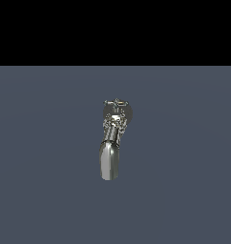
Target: Turn on the faucet by rotating a designated handle.
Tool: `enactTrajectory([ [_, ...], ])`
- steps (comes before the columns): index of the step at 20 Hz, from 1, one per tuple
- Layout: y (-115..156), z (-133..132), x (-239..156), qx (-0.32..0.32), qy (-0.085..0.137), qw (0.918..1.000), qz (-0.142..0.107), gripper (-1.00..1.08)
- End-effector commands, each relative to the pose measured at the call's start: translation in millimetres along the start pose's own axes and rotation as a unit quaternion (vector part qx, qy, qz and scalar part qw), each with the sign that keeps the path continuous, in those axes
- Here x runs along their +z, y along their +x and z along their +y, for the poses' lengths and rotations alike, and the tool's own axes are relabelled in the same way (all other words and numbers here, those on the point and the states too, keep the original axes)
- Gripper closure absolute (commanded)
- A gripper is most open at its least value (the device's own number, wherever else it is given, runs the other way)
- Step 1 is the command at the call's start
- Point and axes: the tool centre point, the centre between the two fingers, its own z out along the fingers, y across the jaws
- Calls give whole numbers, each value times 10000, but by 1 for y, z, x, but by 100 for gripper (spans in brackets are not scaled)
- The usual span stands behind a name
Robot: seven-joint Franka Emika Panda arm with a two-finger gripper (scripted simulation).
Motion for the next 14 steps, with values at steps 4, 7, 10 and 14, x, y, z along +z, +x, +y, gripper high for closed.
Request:
enactTrajectory([
  [4,21,5,73,357,346,9969,-603,9],
  [7,49,10,109,692,221,9950,-679,3],
  [10,70,17,152,1158,184,9897,-825,-13],
  [14,103,-21,200,1295,87,9879,-843,-6],
])
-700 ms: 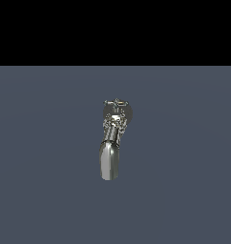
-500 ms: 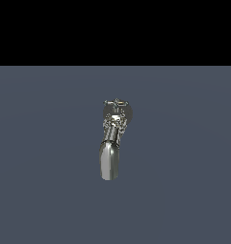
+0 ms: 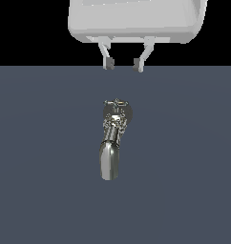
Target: Turn on the faucet by rotating a designated handle.
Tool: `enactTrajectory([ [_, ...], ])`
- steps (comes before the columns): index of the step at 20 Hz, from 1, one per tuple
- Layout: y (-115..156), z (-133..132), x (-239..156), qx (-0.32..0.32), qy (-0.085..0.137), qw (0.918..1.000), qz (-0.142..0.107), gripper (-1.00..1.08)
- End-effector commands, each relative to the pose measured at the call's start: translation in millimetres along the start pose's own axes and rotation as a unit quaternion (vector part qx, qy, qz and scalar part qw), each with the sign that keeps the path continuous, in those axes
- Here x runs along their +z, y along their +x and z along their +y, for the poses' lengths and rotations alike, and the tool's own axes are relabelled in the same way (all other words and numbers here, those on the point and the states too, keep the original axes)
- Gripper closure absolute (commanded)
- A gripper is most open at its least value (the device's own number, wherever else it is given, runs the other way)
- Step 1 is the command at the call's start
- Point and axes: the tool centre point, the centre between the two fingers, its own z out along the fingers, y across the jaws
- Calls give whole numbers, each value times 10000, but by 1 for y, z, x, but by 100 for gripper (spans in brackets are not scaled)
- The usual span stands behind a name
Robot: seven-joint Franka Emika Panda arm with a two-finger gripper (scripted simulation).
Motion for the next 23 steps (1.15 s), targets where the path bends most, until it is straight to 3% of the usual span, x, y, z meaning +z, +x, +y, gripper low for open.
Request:
enactTrajectory([
  [1,26,-15,21,433,143,9989,66,2],
  [2,48,-14,11,531,196,9981,261,-13],
  [3,60,9,25,931,156,9952,265,-20],
  [4,66,11,40,1116,246,9933,187,-40],
  [5,80,5,44,1152,348,9924,269,-45],
  [6,109,17,31,1273,327,9898,557,-43],
  [7,113,7,46,1480,399,9870,480,-27],
  [8,116,-13,60,1611,487,9849,404,-29],
  [9,110,-48,83,1541,557,9860,300,-18],
  [10,132,3,89,1942,339,9791,493,-26],
  [11,133,6,88,1997,309,9780,519,-26],
  [12,143,-35,97,1521,439,9859,541,-68],
  [13,135,-49,94,1327,492,9884,550,-68],
  [14,159,-14,95,1809,571,9799,617,-79],
  [15,159,-8,95,1858,579,9789,624,-79],
  [16,201,67,82,2168,400,9706,964,-3],
  [17,197,74,74,2287,330,9668,1095,-3],
  [18,207,78,71,1940,215,9731,1226,-58],
  [19,215,80,69,1540,55,9788,1346,61],
  [20,222,83,65,1721,-15,9742,1460,-33],
  [21,230,91,62,1982,-77,9674,1578,-87],
  [22,237,102,61,2120,-156,9625,1687,-90],
  [23,240,86,64,2025,12,9650,1667,-23],
])
